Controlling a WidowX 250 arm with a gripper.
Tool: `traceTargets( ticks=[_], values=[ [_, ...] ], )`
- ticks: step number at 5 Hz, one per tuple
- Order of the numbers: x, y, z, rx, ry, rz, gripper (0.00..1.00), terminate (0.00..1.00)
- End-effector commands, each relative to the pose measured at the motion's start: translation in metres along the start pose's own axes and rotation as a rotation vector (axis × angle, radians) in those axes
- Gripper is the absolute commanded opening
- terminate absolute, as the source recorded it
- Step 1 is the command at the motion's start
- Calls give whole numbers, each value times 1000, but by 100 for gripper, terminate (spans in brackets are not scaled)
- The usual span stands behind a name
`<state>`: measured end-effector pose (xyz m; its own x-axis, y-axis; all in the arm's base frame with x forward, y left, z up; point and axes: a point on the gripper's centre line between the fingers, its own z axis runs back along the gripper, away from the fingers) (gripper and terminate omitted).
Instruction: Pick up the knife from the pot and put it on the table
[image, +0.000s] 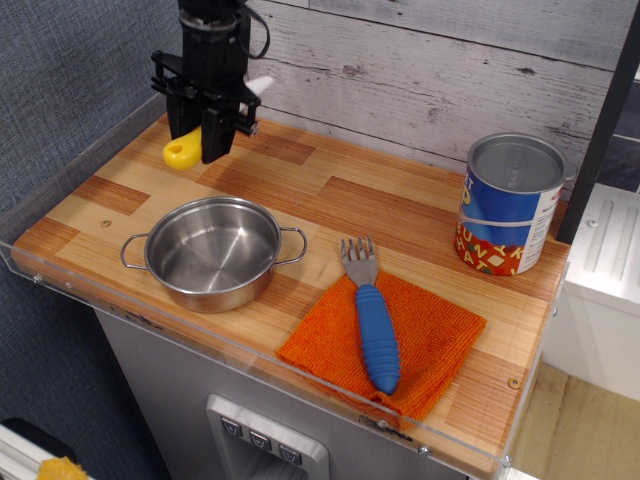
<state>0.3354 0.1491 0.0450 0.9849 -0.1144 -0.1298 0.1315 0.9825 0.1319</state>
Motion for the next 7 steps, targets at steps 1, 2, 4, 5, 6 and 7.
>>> traceTargets(
  ticks=[1, 2, 4, 5, 6, 7],
  values=[
    [-6, 10, -23, -46, 1, 6, 0, 0],
    [-3, 8, -32, -62, 21, -16, 0, 0],
    [-9, 4, -23, -68, -65, 29, 100, 0],
    [-12, 5, -13, -22, -109, -5, 100, 0],
    [-14, 7, 6, -12, -143, 4, 100, 0],
    [-14, 9, 27, -9, -191, 28, 100, 0]
  ],
)
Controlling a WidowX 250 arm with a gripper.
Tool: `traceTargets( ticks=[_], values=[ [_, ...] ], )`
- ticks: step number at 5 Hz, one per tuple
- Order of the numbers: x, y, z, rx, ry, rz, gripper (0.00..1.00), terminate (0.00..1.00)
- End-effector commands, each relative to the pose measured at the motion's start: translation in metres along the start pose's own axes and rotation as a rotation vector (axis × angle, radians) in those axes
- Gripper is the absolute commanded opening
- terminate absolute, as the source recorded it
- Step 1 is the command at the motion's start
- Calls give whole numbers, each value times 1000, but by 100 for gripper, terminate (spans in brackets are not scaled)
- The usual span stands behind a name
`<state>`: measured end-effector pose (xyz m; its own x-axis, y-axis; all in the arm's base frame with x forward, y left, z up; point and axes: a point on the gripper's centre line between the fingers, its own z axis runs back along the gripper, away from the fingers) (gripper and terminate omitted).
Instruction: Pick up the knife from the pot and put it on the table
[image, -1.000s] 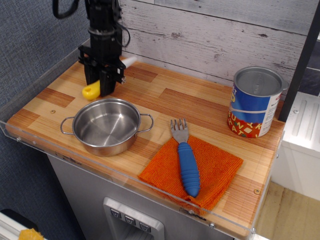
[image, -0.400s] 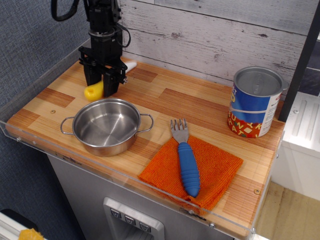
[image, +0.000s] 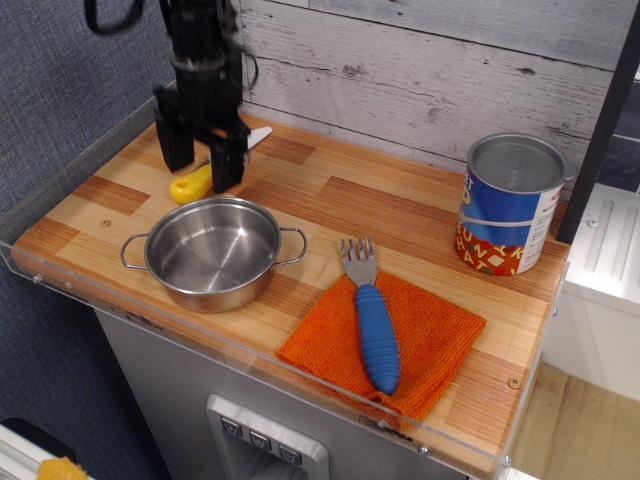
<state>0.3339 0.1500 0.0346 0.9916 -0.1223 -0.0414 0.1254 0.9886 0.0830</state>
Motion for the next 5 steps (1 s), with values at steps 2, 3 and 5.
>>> traceTargets(
  ticks=[2, 3, 5],
  values=[
    [-10, -7, 91, 52, -194, -20, 100, 0],
    [-8, -29, 108, 32, -228, -29, 100, 0],
    [2, -69, 157, -29, -331, 56, 100, 0]
  ],
)
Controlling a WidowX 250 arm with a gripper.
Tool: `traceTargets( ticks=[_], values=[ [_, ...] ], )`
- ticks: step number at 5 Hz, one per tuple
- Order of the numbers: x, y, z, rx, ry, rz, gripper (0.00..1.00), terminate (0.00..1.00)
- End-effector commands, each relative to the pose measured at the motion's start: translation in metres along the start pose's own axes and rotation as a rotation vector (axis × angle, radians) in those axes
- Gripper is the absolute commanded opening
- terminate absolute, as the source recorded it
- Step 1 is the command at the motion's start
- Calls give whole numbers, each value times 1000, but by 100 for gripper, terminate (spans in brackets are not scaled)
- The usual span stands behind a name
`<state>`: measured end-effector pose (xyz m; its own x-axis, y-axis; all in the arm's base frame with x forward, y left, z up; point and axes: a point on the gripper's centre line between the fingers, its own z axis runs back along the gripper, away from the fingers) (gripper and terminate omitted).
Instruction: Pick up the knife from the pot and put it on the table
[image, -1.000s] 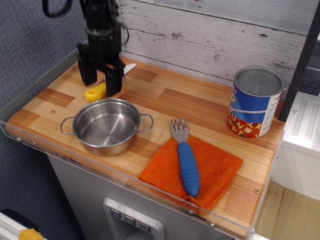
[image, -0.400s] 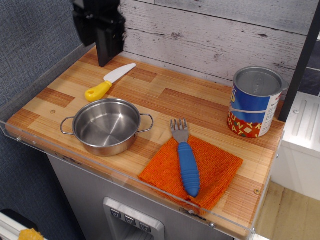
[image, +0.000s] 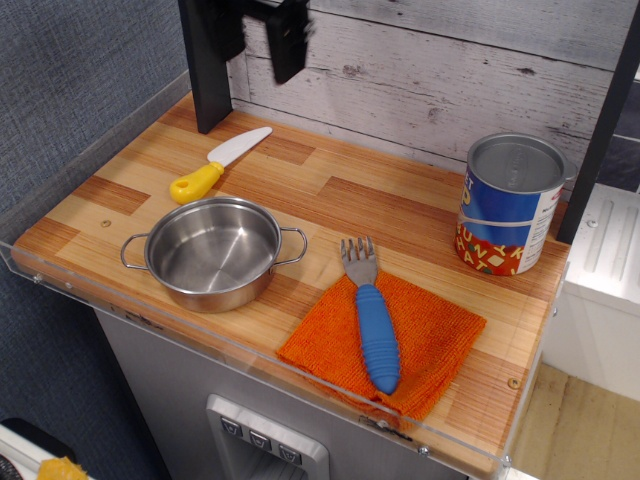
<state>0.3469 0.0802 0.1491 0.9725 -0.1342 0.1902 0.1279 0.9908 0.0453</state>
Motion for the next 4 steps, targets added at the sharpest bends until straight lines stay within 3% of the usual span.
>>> traceTargets(
  ticks=[1, 3, 4],
  values=[
    [3, -29, 50, -31, -149, 76, 100, 0],
    [10, -39, 55, -64, -183, 132, 100, 0],
    [10, -39, 55, -64, -183, 132, 100, 100]
  ],
)
